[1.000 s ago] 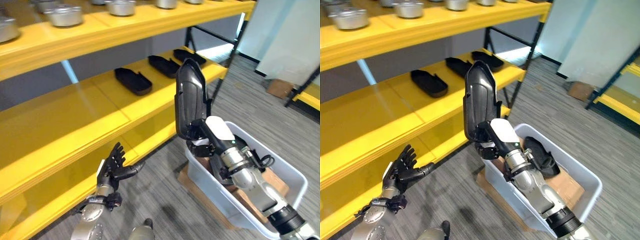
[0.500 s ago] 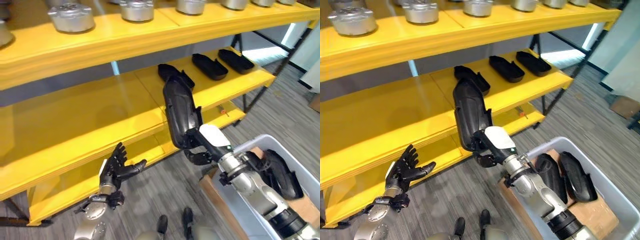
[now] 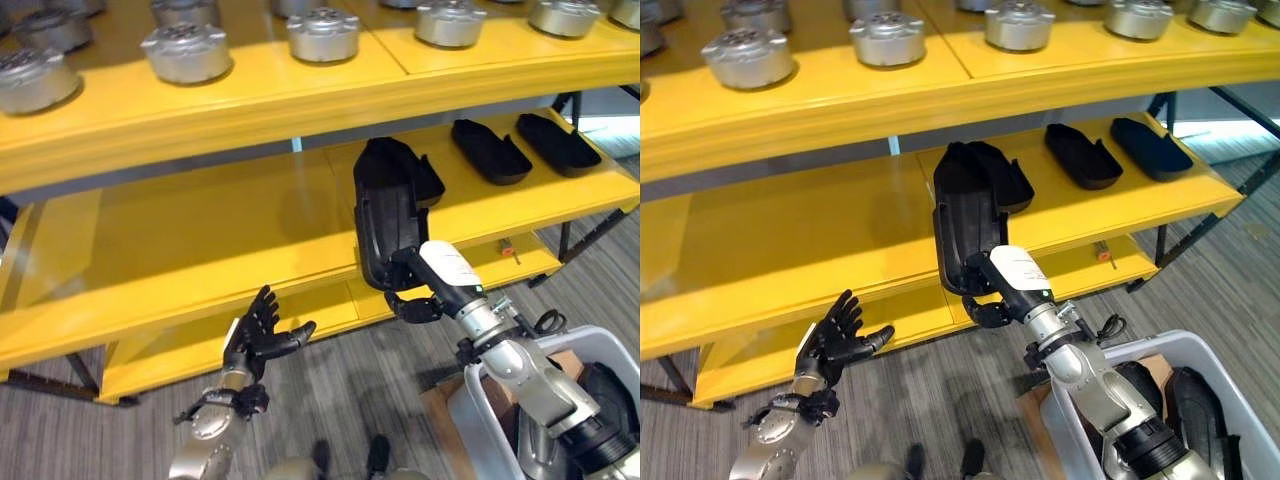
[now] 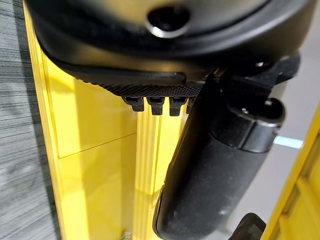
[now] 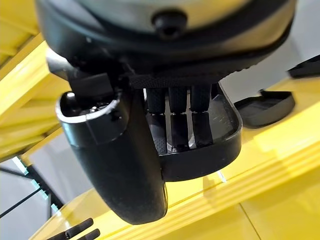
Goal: Move parts from the plastic box to the shelf.
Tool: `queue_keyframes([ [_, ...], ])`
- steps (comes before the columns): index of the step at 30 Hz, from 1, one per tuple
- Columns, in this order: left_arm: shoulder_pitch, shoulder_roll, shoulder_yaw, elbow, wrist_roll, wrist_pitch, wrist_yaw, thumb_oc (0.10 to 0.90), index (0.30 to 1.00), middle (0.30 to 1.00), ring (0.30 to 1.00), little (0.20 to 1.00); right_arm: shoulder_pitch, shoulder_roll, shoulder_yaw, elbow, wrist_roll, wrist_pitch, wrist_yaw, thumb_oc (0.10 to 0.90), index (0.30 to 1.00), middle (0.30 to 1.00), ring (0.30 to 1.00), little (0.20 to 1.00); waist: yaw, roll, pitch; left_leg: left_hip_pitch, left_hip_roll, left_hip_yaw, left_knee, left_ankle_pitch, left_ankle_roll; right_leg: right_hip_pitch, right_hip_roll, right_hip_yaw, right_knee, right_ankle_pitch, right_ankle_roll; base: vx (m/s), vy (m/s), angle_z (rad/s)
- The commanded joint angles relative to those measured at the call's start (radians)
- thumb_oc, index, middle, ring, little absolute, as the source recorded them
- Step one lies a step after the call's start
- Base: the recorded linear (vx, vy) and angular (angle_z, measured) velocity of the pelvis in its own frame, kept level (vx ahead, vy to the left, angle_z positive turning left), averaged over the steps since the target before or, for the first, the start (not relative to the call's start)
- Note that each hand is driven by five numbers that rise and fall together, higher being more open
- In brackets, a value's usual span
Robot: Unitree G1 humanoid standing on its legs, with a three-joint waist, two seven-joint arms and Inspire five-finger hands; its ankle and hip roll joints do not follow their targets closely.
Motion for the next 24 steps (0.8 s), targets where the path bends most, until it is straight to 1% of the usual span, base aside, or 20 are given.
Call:
queue_keyframes([
  [1,-0.022,0.011,0.015,-0.112,0.018,-0.085,-0.014,0.9,1.0,1.0,1.0,1.0,-0.104,-0.018,-0.098,-0.141,0.024,-0.081,-0.132,0.4,0.3,0.3,0.3,0.3,-0.012,0.03,-0.105,0.001,0.071,0.005,-0.139,0.201,-0.02,-0.008,-0.051,-0.015,0.076,-0.049,0.14,0.12,0.142,0.21],
  [3,-0.019,0.006,0.015,-0.113,0.017,-0.083,-0.015,0.9,1.0,1.0,1.0,1.0,-0.101,-0.025,-0.102,-0.14,0.03,-0.079,-0.135,0.4,0.3,0.3,0.3,0.3,-0.01,0.048,-0.114,0.0,0.113,0.02,-0.21,0.274,-0.049,0.0,-0.056,-0.028,0.082,-0.061,0.147,0.11,0.137,0.29],
  [4,-0.019,0.006,0.015,-0.114,0.017,-0.082,-0.015,0.9,1.0,1.0,1.0,1.0,-0.101,-0.026,-0.102,-0.14,0.03,-0.079,-0.135,0.4,0.3,0.3,0.3,0.3,-0.011,0.05,-0.115,0.0,0.115,0.018,-0.212,0.276,-0.051,-0.001,-0.054,-0.029,0.083,-0.061,0.146,0.09,0.122,0.19],
  [5,-0.017,0.005,0.016,-0.113,0.018,-0.079,-0.015,0.9,1.0,1.0,1.0,1.0,-0.101,-0.028,-0.103,-0.141,0.029,-0.078,-0.135,0.4,0.3,0.3,0.3,0.3,-0.01,0.059,-0.118,0.007,0.127,0.023,-0.219,0.289,-0.06,-0.002,-0.058,-0.035,0.093,-0.065,0.149,0.1,0.153,0.17],
  [6,-0.006,0.003,0.022,-0.107,0.015,-0.082,-0.017,0.9,1.0,1.0,1.0,1.0,-0.109,-0.017,-0.091,-0.133,0.024,-0.077,-0.13,0.4,0.3,0.3,0.3,0.3,0.004,0.075,-0.132,0.017,0.113,-0.008,-0.223,0.238,-0.055,0.003,-0.06,-0.032,0.101,-0.077,0.154,0.15,0.226,0.07],
  [7,-0.004,0.003,0.026,-0.112,0.01,-0.083,-0.018,0.9,1.0,1.0,1.0,1.0,-0.115,-0.014,-0.086,-0.127,0.021,-0.077,-0.129,0.4,0.3,0.3,0.3,0.3,0.007,0.081,-0.139,0.014,0.103,-0.007,-0.223,0.227,-0.055,0.007,-0.067,-0.031,0.102,-0.076,0.156,0.16,0.223,-0.14],
  [8,-0.005,0.008,0.03,-0.115,0.011,-0.083,-0.018,0.9,1.0,1.0,1.0,1.0,-0.117,-0.01,-0.084,-0.124,0.019,-0.075,-0.127,0.4,0.3,0.3,0.3,0.3,0.01,0.081,-0.142,0.019,0.096,0.005,-0.223,0.225,-0.054,0.013,-0.077,-0.039,0.106,-0.074,0.158,0.14,0.179,-0.15],
  [11,0.0,0.024,0.039,-0.118,0.013,-0.085,-0.023,0.9,1.0,1.0,1.0,1.0,-0.123,0.013,-0.064,-0.113,0.021,-0.071,-0.108,0.4,0.3,0.3,0.3,0.3,0.029,0.068,-0.138,0.039,0.064,0.013,-0.216,0.192,-0.033,0.032,-0.11,-0.039,0.122,-0.075,0.17,0.12,0.164,0.18],
  [13,-0.001,0.034,0.045,-0.121,0.011,-0.089,-0.021,0.9,1.0,1.0,1.0,1.0,-0.129,0.029,-0.049,-0.089,0.032,-0.061,-0.091,0.4,0.3,0.3,0.3,0.3,0.048,0.055,-0.134,0.044,0.032,0.025,-0.205,0.161,-0.013,0.041,-0.143,-0.041,0.133,-0.071,0.186,0.1,0.166,0.07],
  [16,-0.002,0.055,0.046,-0.128,0.012,-0.087,-0.021,0.9,1.0,1.0,1.0,1.0,-0.127,0.035,-0.052,-0.064,0.056,-0.057,-0.079,0.4,0.3,0.3,0.3,0.3,0.071,0.034,-0.13,0.018,-0.013,0.015,-0.163,0.127,0.005,0.051,-0.183,-0.062,0.143,-0.062,0.206,0.09,0.144,0.08],
  [17,-0.002,0.055,0.046,-0.128,0.012,-0.087,-0.021,0.9,1.0,1.0,1.0,1.0,-0.127,0.035,-0.052,-0.063,0.057,-0.058,-0.079,0.4,0.3,0.3,0.3,0.3,0.07,0.032,-0.13,0.015,-0.015,0.013,-0.16,0.126,0.006,0.052,-0.185,-0.063,0.143,-0.062,0.207,0.11,0.125,0.33],
  [18,0.0,0.064,0.045,-0.128,0.014,-0.085,-0.023,0.9,1.0,1.0,1.0,1.0,-0.135,0.031,-0.053,-0.044,0.069,-0.053,-0.077,0.4,0.3,0.3,0.3,0.3,0.082,0.025,-0.133,0.01,-0.032,0.008,-0.158,0.116,0.013,0.063,-0.195,-0.078,0.136,-0.056,0.215,0.09,0.085,0.29],
  [20,0.006,0.076,0.048,-0.135,0.014,-0.083,-0.026,0.9,1.0,1.0,1.0,1.0,-0.147,0.018,-0.05,-0.021,0.077,-0.049,-0.071,0.4,0.3,0.3,0.3,0.3,0.093,0.018,-0.135,0.009,-0.046,0.002,-0.166,0.113,0.019,0.068,-0.2,-0.087,0.129,-0.048,0.221,0.1,0.08,0.12],
  [23,0.022,0.089,0.053,-0.145,0.012,-0.079,-0.033,0.9,1.0,1.0,1.0,1.0,-0.176,-0.005,-0.034,0.035,0.092,-0.038,-0.06,0.4,0.3,0.3,0.3,0.3,0.111,0.007,-0.137,0.006,-0.057,-0.005,-0.176,0.112,0.024,0.075,-0.206,-0.101,0.117,-0.042,0.228,0.07,0.028,0.13],
  [24,0.026,0.097,0.054,-0.148,0.01,-0.079,-0.036,0.9,1.0,1.0,1.0,1.0,-0.191,-0.024,-0.029,0.047,0.091,-0.035,-0.054,0.4,0.3,0.3,0.3,0.3,0.119,0.003,-0.134,0.0,-0.059,-0.008,-0.177,0.113,0.023,0.076,-0.206,-0.107,0.115,-0.04,0.23,0.04,-0.002,0.18],
])
